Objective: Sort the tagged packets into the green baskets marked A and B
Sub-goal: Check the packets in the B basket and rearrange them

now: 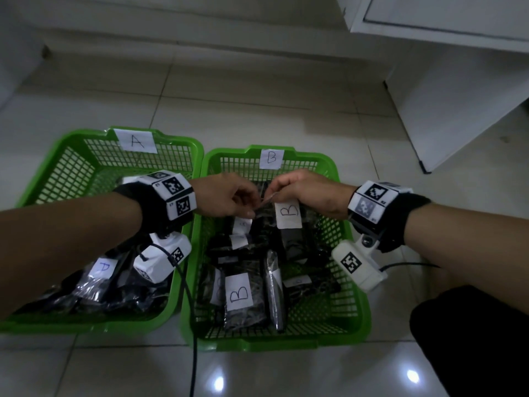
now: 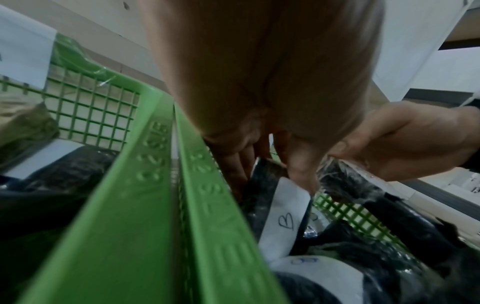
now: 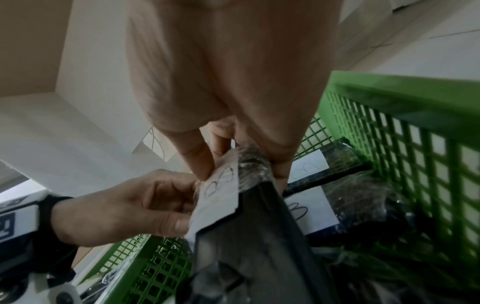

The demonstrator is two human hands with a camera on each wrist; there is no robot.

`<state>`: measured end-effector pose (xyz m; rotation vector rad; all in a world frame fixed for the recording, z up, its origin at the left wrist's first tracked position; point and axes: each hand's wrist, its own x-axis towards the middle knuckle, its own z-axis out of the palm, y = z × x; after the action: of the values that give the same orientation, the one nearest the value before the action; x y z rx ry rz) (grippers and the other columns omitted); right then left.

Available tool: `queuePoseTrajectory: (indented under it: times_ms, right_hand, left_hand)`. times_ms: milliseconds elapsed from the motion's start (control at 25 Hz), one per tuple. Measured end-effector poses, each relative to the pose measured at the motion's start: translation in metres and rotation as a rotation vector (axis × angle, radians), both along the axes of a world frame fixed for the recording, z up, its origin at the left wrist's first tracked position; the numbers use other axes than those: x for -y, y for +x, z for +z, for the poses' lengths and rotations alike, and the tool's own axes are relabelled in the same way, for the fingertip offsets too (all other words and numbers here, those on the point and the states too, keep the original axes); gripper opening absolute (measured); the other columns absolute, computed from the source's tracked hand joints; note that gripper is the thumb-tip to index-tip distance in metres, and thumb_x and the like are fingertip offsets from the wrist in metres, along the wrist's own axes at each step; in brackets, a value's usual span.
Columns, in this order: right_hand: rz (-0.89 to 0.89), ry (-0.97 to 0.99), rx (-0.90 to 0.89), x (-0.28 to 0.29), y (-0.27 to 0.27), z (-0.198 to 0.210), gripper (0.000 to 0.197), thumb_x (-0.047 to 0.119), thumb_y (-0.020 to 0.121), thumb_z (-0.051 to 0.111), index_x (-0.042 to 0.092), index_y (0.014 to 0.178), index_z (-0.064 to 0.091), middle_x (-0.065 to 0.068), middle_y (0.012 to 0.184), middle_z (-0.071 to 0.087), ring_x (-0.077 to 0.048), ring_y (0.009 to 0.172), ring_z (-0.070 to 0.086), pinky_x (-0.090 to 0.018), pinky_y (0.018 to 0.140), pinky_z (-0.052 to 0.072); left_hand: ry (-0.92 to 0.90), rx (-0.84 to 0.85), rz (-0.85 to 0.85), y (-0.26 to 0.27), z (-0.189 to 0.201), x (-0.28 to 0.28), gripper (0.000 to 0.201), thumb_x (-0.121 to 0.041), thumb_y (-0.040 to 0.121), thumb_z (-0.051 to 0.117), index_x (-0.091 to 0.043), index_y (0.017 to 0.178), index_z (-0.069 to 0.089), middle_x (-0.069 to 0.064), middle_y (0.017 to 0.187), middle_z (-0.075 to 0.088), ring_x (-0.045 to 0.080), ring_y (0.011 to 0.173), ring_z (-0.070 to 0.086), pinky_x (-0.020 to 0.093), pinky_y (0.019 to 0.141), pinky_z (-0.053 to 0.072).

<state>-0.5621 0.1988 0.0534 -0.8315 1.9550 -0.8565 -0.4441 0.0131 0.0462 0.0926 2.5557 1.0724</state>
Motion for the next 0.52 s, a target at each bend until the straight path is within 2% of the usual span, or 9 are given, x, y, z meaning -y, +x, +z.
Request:
queuePoseTrajectory:
  times_ms: [80, 120, 200, 280, 360, 400, 440, 520]
  right_hand:
    - [0.014, 0.001, -0.045, -0.0008, -0.0003, 0.0009, 0.017, 0.024, 0.089, 0.067, 0.01, 0.092, 0.076, -0.008, 0.096, 0.074, -0.019, 0.089, 0.065, -0.045, 0.094, 0.052]
    - [0.024, 0.001, -0.066, -0.0001, 0.0002, 0.0007, 0.024, 0.03, 0.087, 0.068, 0.008, 0.09, 0.075, -0.011, 0.093, 0.073, -0.02, 0.086, 0.064, -0.044, 0.089, 0.053]
    - [0.058, -0.002, -0.122, 0.0022, 0.0021, 0.0006, 0.021, 0.032, 0.088, 0.073, 0.013, 0.081, 0.075, -0.007, 0.08, 0.072, -0.013, 0.073, 0.06, -0.034, 0.073, 0.052]
    - [0.088, -0.003, -0.189, 0.0045, 0.0015, 0.0001, 0.014, 0.031, 0.089, 0.076, 0.021, 0.079, 0.076, -0.003, 0.076, 0.072, -0.008, 0.067, 0.059, -0.028, 0.066, 0.048]
    - [0.091, -0.021, -0.233, 0.0056, 0.0001, -0.0012, 0.011, 0.03, 0.089, 0.075, 0.02, 0.084, 0.077, -0.007, 0.082, 0.075, -0.006, 0.067, 0.061, -0.025, 0.065, 0.048]
    - [0.093, -0.034, -0.261, 0.0061, -0.0007, -0.002, 0.011, 0.028, 0.09, 0.074, 0.018, 0.086, 0.077, -0.005, 0.081, 0.074, -0.002, 0.064, 0.06, -0.019, 0.062, 0.047]
    - [0.103, -0.046, -0.287, 0.0072, -0.0008, -0.0021, 0.011, 0.025, 0.092, 0.073, 0.017, 0.087, 0.076, 0.001, 0.076, 0.072, 0.004, 0.06, 0.058, -0.013, 0.058, 0.044]
    - [0.142, -0.049, -0.316, 0.0089, -0.0009, -0.0009, 0.01, 0.023, 0.094, 0.07, 0.023, 0.085, 0.074, 0.012, 0.069, 0.066, 0.009, 0.054, 0.054, -0.009, 0.055, 0.04]
  left_hand:
    - [0.026, 0.023, 0.005, 0.0008, -0.0003, 0.0006, 0.013, -0.013, 0.093, 0.066, -0.024, 0.098, 0.065, -0.008, 0.094, 0.07, 0.009, 0.089, 0.065, 0.027, 0.085, 0.052]
    - [0.037, 0.012, 0.015, 0.0009, -0.0003, 0.0012, 0.015, -0.011, 0.094, 0.064, -0.025, 0.098, 0.065, -0.008, 0.095, 0.069, 0.01, 0.092, 0.065, 0.03, 0.088, 0.053]
    - [0.03, -0.031, 0.02, -0.0003, -0.0003, 0.0027, 0.017, -0.008, 0.094, 0.063, -0.024, 0.1, 0.066, -0.005, 0.098, 0.07, 0.015, 0.095, 0.066, 0.036, 0.092, 0.053]
    - [0.051, -0.05, 0.035, -0.0033, 0.0, 0.0039, 0.016, -0.004, 0.093, 0.063, -0.015, 0.103, 0.069, 0.003, 0.101, 0.07, 0.021, 0.096, 0.066, 0.041, 0.091, 0.054]
    - [0.099, -0.034, 0.091, -0.0047, -0.0003, 0.0041, 0.012, -0.006, 0.093, 0.064, -0.014, 0.099, 0.069, 0.007, 0.098, 0.07, 0.02, 0.089, 0.064, 0.041, 0.087, 0.052]
    - [0.111, -0.034, 0.113, -0.0047, -0.0005, 0.0035, 0.006, -0.014, 0.093, 0.066, -0.015, 0.097, 0.07, 0.006, 0.095, 0.07, 0.02, 0.085, 0.063, 0.039, 0.082, 0.051]
    - [0.095, -0.059, 0.123, -0.0045, -0.0009, 0.0029, 0.009, -0.025, 0.091, 0.069, -0.017, 0.095, 0.072, 0.004, 0.091, 0.071, 0.02, 0.082, 0.064, 0.037, 0.078, 0.051]
    - [0.012, -0.158, 0.1, -0.0033, -0.0013, 0.0023, 0.018, -0.036, 0.087, 0.073, -0.019, 0.093, 0.075, 0.0, 0.081, 0.072, 0.019, 0.073, 0.064, 0.033, 0.067, 0.05]
